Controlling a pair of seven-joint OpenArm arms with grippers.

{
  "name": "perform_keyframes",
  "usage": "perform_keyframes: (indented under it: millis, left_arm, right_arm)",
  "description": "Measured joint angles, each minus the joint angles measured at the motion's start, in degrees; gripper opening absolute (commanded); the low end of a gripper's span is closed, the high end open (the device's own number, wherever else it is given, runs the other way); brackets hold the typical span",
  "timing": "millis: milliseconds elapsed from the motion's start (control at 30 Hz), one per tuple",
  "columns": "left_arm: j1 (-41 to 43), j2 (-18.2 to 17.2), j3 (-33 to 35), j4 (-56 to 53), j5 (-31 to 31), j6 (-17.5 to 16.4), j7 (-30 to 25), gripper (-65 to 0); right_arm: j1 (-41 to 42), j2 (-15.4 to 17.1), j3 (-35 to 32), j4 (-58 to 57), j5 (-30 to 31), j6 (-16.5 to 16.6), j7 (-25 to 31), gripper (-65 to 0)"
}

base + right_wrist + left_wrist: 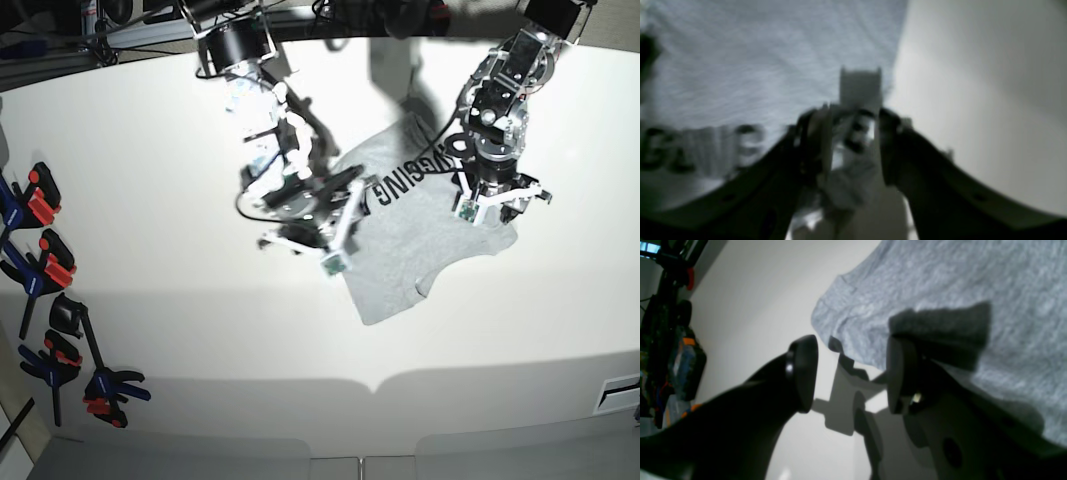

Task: Fold the T-shirt properly
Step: 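Hold the shirt edges with both grippers and spread it flat, then lift the shirt edge with both grippers and lay it down flat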

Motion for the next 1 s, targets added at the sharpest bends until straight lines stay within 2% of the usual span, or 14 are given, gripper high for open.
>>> perform_keyframes:
  millis: [167, 267, 333, 600, 833, 900, 1000]
  left_arm:
    - [0.0, 0.0, 0.0, 0.0, 0.0, 0.0, 0.2, -34.5]
    - [0.0, 0.0, 0.0, 0.0, 0.0, 0.0, 0.1, -34.5]
    - [0.0, 0.0, 0.0, 0.0, 0.2, 0.0, -0.1, -34.5]
    - [-3.6, 0.0, 0.0, 0.0, 0.0, -0.1, -0.4, -34.5]
    - [-10.0, 0.0, 0.0, 0.0, 10.0, 0.0, 7.6, -34.5]
    - [-11.5, 0.0, 0.1, 0.0, 10.8, 0.0, 10.6, -34.5]
    - [-12.7, 0.0, 0.0, 0.0, 11.1, 0.0, 14.7, -34.5]
  right_arm:
    - [-1.2, 1.3, 5.1, -2.9, 0.5, 2.6, -3.7, -43.3]
    - [-3.2, 4.2, 6.0, -2.5, 1.0, 3.0, -6.5, -43.3]
    - [-4.9, 5.8, 6.1, -0.8, 1.8, 3.1, -6.3, -43.2]
    - [-12.7, 6.4, 5.8, 11.4, 0.5, 3.2, -8.6, -43.2]
    - [-9.3, 6.3, 5.9, 19.9, 6.8, 2.8, -4.9, -43.2]
    - [-8.4, 6.0, 5.8, 19.6, 8.2, 2.8, -4.8, -43.2]
    - [-7.1, 4.2, 6.1, 18.1, 8.0, 2.8, -0.3, -43.2]
